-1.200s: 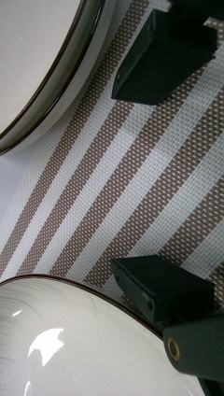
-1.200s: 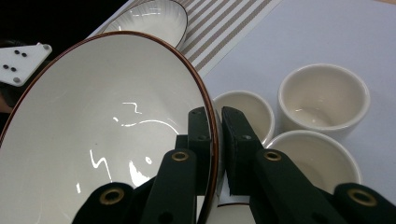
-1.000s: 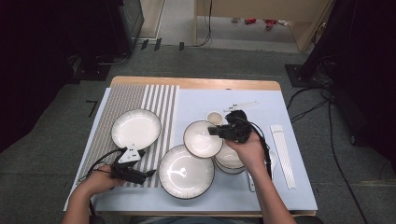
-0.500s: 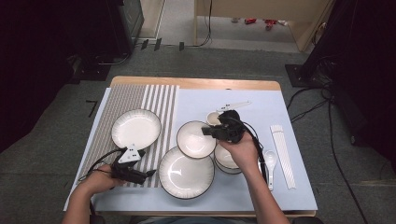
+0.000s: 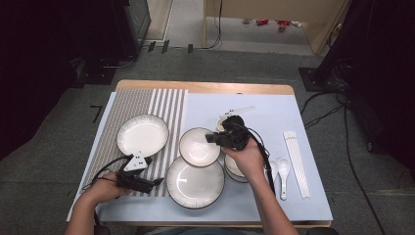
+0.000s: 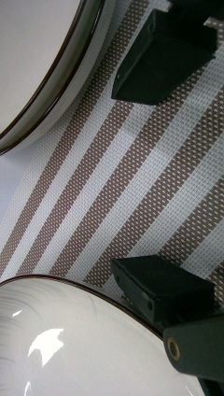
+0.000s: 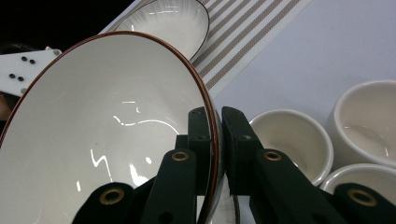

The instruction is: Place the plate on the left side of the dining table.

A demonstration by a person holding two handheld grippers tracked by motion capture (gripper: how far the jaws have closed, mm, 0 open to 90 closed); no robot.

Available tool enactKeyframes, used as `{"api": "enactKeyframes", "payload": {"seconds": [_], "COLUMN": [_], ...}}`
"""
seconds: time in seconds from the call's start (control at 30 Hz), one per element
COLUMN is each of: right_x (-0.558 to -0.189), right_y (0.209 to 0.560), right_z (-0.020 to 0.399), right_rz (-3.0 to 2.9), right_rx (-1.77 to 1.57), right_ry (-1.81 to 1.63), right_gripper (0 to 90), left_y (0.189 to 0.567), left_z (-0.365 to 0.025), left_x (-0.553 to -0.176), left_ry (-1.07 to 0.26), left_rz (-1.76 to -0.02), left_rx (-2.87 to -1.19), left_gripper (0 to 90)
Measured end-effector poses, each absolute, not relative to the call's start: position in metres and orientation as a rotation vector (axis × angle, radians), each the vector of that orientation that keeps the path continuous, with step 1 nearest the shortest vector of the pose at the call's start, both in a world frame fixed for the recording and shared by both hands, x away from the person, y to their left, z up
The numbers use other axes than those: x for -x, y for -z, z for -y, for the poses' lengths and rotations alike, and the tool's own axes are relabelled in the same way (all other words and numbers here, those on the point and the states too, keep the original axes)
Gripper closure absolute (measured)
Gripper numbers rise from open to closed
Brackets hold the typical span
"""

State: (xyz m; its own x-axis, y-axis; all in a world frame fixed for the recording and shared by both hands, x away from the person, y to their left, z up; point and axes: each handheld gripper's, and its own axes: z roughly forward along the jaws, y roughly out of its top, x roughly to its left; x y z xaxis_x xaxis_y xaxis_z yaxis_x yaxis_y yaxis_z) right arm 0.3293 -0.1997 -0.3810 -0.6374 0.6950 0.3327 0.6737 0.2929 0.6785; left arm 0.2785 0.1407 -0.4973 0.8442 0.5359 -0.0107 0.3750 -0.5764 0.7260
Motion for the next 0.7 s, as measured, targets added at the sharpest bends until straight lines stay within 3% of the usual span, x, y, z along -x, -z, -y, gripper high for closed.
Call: {"api": "enactKeyframes", "payload": {"seconds": [0.7], "right_x": [-0.336], "right_y": [0.381], "right_z": [0.178], "right_rz": [-2.537], "right_rx": [-1.324], "right_ry": [-1.279], "right_gripper": [83.1], "left_y": [0.497], "left_z": [-0.14], "left_x": [-0.278], "left_ry": [-0.268], "left_rz": [-0.661], "left_rx": [-2.249], "left_gripper": [16.2]}}
